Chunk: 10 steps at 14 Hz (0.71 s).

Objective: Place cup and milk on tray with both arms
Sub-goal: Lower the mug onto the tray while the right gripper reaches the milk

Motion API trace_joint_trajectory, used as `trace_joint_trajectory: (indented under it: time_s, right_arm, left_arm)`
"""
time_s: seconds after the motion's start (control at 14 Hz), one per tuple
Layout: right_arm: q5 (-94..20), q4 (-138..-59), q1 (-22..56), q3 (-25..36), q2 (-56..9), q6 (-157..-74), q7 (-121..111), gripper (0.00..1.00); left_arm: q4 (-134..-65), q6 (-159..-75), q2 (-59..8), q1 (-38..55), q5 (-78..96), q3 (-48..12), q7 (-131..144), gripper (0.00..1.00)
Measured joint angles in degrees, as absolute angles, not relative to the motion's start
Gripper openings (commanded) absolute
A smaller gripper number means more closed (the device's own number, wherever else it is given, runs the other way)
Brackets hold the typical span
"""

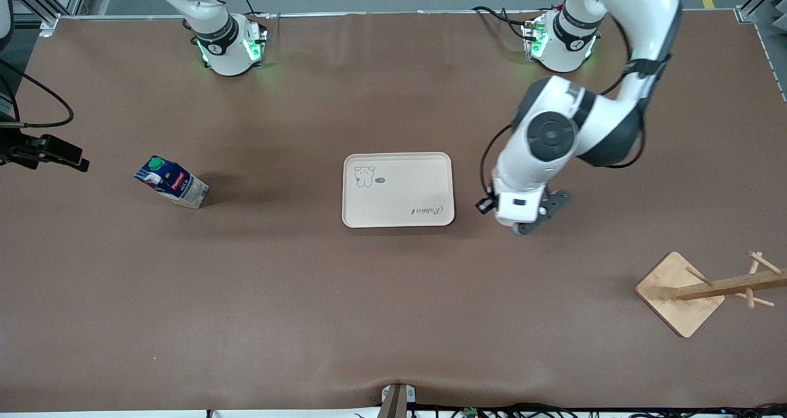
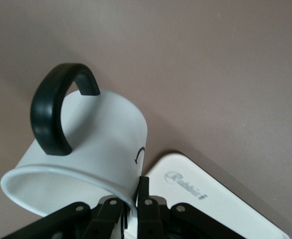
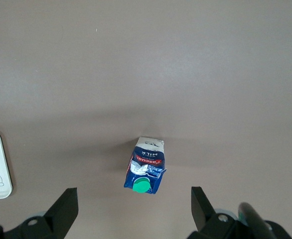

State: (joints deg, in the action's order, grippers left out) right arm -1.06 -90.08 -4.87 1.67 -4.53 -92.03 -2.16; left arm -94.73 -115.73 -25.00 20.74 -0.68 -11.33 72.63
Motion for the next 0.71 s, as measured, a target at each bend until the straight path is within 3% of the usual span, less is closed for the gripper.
trace_joint_trajectory:
  time_s: [0.71]
  right_arm:
    - [-1.1, -91.2, -7.9, 2.1, -12.0, -90.4, -1.8, 1.00]
  left_arm:
    - [-88.1, -115.8, -36.3, 27.0, 17.1, -11.4, 77.6, 0.00]
